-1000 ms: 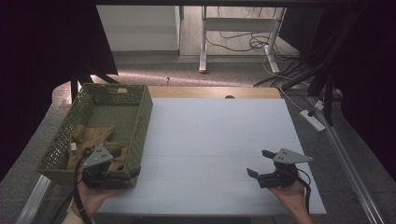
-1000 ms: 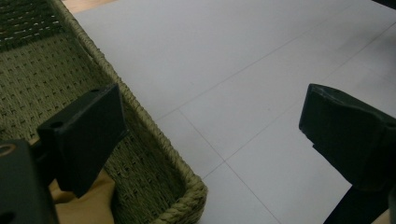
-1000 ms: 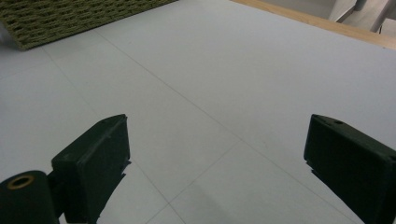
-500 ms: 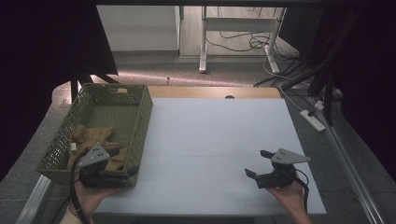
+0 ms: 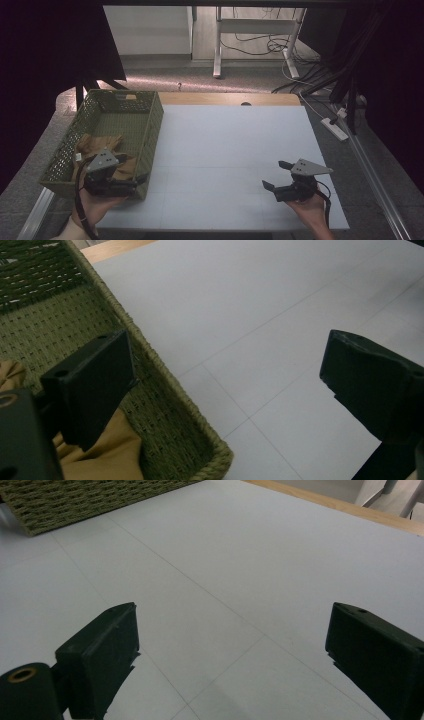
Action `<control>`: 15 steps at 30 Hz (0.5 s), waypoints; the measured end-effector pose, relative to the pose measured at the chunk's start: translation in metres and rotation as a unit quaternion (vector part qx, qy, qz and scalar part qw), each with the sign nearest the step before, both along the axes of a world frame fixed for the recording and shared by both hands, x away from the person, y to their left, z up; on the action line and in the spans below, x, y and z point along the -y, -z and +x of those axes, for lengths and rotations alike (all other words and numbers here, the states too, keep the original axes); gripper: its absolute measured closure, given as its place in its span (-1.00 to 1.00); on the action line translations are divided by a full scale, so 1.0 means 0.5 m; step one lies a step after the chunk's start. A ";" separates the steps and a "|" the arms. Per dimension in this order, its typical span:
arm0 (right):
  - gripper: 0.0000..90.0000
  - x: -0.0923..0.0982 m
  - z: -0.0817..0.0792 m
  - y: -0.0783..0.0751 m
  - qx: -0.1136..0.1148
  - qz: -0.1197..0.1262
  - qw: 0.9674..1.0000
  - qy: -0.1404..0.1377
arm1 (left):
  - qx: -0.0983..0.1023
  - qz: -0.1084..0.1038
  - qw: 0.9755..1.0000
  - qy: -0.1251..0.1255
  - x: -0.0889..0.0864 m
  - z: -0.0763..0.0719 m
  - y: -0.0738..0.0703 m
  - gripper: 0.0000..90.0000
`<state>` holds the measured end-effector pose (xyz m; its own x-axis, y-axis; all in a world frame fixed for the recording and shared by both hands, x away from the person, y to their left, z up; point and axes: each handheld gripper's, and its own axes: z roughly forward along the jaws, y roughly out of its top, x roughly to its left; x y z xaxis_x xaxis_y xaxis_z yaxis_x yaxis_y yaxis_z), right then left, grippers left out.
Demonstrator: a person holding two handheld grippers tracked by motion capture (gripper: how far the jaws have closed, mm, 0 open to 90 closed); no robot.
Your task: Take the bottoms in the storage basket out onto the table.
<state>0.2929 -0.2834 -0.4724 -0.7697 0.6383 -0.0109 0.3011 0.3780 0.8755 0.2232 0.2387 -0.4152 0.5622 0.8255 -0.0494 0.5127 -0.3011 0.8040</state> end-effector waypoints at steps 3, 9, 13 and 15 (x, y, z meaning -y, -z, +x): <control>-0.84 -0.001 0.002 0.003 -0.003 -0.001 1.000 0.000 | -0.002 0.000 1.000 0.000 -0.007 0.004 -0.003 -0.84; -0.84 0.000 0.000 0.004 -0.002 -0.002 1.000 0.001 | -0.004 -0.006 1.000 -0.002 -0.018 0.010 -0.010 -0.84; -0.84 -0.001 0.002 0.006 -0.005 -0.005 1.000 0.000 | -0.003 0.000 1.000 -0.003 -0.021 0.014 -0.020 -0.84; -0.84 -0.001 0.002 0.006 -0.003 -0.005 1.000 -0.001 | -0.003 0.002 1.000 -0.004 -0.022 0.016 -0.024 -0.84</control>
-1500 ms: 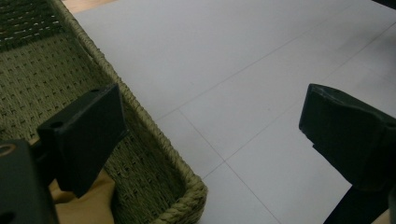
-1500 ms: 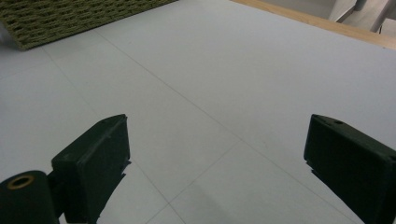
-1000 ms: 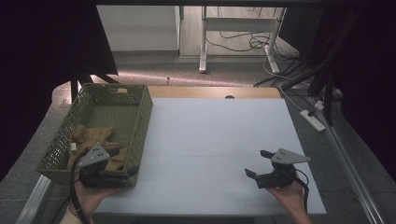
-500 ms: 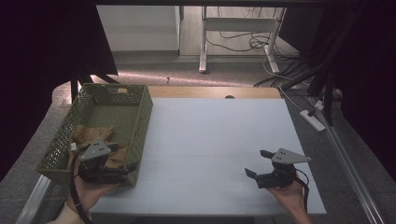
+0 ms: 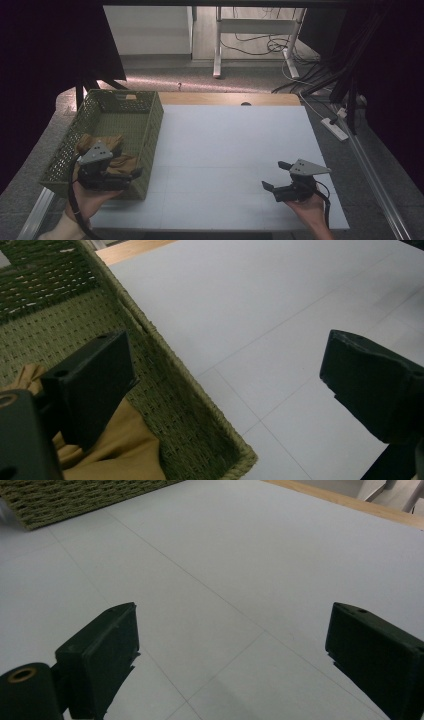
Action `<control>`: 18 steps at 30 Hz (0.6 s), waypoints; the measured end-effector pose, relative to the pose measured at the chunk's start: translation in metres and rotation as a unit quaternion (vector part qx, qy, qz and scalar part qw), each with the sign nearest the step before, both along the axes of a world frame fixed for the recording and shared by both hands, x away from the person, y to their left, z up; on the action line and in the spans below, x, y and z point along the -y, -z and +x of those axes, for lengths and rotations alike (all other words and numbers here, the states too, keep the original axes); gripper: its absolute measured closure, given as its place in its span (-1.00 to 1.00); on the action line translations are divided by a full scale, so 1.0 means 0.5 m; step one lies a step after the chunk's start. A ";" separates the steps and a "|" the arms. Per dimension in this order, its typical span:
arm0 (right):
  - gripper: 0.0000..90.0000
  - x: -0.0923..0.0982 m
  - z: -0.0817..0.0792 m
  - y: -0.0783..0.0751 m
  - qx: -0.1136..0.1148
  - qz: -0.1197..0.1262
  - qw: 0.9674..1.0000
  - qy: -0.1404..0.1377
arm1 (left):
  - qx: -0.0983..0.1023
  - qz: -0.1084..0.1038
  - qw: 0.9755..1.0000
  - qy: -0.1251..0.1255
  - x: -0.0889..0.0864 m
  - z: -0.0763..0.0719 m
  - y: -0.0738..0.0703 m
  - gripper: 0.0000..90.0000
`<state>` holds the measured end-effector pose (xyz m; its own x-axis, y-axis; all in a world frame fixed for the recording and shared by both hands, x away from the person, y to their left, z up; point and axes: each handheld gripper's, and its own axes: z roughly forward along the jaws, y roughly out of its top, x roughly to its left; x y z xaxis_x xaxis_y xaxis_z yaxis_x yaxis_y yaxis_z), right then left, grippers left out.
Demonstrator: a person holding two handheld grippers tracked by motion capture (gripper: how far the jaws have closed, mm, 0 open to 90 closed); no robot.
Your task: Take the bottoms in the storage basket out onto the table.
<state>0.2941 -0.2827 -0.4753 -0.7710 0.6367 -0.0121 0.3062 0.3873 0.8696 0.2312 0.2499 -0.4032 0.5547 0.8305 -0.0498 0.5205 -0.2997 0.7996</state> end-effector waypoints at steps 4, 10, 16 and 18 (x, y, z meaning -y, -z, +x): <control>-0.84 0.000 0.001 0.000 0.000 0.000 1.000 -0.001 | 0.001 0.003 1.000 -0.003 -0.003 0.003 -0.004 -0.84; -0.84 -0.001 0.001 0.001 -0.002 -0.001 1.000 0.000 | -0.004 0.004 1.000 -0.010 -0.016 0.011 -0.008 -0.84; -0.84 -0.001 0.002 0.004 -0.004 -0.003 1.000 -0.001 | -0.007 0.006 1.000 -0.018 -0.029 0.017 -0.010 -0.84; -0.84 -0.002 0.002 0.004 -0.004 -0.003 1.000 -0.001 | -0.009 0.008 1.000 -0.020 -0.032 0.020 -0.011 -0.84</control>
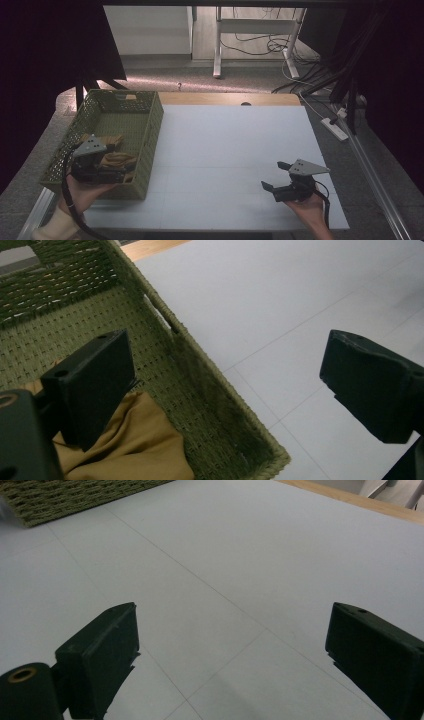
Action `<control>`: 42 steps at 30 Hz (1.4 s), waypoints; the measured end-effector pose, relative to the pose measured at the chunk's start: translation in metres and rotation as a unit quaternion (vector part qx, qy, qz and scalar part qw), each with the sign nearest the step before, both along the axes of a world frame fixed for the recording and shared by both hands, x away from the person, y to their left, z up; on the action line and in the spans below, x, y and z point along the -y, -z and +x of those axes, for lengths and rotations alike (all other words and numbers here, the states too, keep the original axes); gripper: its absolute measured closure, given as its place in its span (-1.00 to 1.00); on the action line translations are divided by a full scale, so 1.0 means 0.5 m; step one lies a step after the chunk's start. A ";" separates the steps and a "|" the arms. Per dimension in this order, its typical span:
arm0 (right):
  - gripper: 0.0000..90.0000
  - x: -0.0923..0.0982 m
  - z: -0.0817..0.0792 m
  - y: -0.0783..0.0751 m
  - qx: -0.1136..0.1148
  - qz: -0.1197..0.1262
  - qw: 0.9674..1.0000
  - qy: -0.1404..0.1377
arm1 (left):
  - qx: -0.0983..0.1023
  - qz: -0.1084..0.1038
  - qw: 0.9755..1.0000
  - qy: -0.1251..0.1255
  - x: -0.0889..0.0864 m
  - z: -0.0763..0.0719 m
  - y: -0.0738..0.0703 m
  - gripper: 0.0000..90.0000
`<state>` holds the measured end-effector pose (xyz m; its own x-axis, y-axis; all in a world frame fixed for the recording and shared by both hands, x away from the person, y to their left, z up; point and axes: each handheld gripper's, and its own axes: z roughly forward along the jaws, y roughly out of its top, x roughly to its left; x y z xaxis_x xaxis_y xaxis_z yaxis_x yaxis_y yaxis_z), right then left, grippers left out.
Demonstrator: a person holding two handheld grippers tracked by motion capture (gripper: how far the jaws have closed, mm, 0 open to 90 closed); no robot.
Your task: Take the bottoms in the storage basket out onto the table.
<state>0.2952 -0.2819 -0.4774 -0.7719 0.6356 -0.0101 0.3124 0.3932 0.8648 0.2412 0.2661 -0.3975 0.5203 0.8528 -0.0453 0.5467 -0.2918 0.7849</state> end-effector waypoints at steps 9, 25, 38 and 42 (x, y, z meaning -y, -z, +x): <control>-0.84 -0.001 0.001 0.002 -0.003 -0.002 1.000 -0.001 | -0.008 0.007 1.000 -0.009 -0.013 0.016 -0.003 -0.84; -0.84 -0.002 0.002 0.004 -0.004 -0.003 1.000 0.000 | -0.032 0.023 0.998 -0.038 -0.065 0.045 -0.006 -0.85; -0.84 -0.002 0.003 0.006 -0.007 -0.005 1.000 -0.001 | -0.049 0.038 0.996 -0.056 -0.091 0.080 -0.005 -0.84; -0.84 -0.002 0.003 0.006 -0.008 -0.006 1.000 -0.002 | -0.057 0.043 0.995 -0.063 -0.101 0.092 -0.001 -0.84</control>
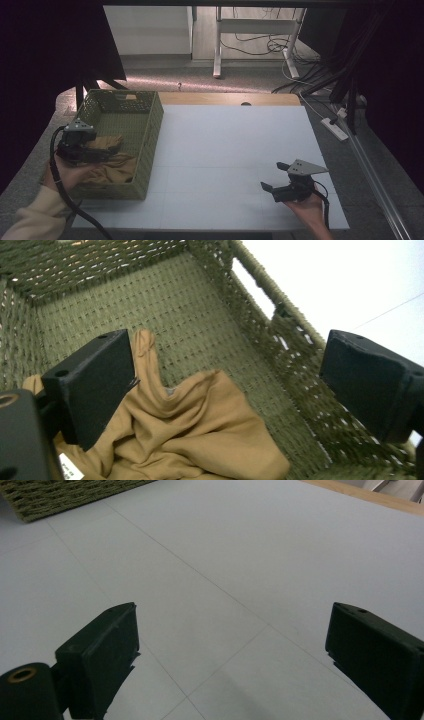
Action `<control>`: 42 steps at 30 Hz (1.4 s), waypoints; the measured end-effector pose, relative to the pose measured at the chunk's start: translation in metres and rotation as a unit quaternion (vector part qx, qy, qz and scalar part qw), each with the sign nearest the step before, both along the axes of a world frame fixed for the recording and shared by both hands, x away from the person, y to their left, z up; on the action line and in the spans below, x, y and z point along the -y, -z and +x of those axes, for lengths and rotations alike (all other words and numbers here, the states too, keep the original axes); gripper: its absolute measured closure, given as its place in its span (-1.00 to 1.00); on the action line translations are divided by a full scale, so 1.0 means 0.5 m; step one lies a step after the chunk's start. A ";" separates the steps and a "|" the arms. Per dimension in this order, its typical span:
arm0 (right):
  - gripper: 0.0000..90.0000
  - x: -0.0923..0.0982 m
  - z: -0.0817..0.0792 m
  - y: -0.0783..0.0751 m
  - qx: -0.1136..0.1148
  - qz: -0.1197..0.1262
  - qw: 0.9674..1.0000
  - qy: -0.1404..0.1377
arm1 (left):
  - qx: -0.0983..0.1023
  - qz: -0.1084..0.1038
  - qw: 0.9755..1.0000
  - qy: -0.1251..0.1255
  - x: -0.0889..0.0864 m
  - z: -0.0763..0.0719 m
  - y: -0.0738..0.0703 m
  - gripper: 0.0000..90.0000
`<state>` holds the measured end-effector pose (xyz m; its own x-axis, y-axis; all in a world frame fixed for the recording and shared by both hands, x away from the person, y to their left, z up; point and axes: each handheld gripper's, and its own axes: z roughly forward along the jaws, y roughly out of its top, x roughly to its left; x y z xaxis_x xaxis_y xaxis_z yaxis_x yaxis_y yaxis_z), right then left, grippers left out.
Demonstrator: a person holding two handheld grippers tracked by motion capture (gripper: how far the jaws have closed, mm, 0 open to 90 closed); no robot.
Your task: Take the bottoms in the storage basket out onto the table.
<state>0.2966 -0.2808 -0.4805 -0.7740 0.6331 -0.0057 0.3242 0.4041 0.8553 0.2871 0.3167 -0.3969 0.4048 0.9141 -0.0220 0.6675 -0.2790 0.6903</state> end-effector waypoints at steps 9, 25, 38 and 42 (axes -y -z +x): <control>-0.84 -0.001 0.001 0.003 -0.003 -0.001 1.000 -0.001 | -0.024 0.010 1.000 -0.016 -0.034 0.023 0.012 -0.84; -0.84 -0.002 0.002 0.005 -0.005 -0.004 1.000 -0.002 | -0.054 0.019 0.998 -0.019 -0.064 0.041 0.029 -0.83; -0.84 -0.003 0.003 0.007 -0.007 -0.006 1.000 -0.002 | -0.079 0.032 0.996 -0.012 -0.067 0.066 0.054 -0.83; -0.84 -0.003 0.003 0.007 -0.008 -0.005 1.000 -0.003 | -0.095 0.040 0.995 -0.004 -0.066 0.078 0.063 -0.83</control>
<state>0.2980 -0.2793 -0.4842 -0.7773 0.6291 -0.0001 0.3359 0.4152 0.8455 0.3260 0.3497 -0.4286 0.3922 0.9195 -0.0249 0.7864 -0.3211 0.5277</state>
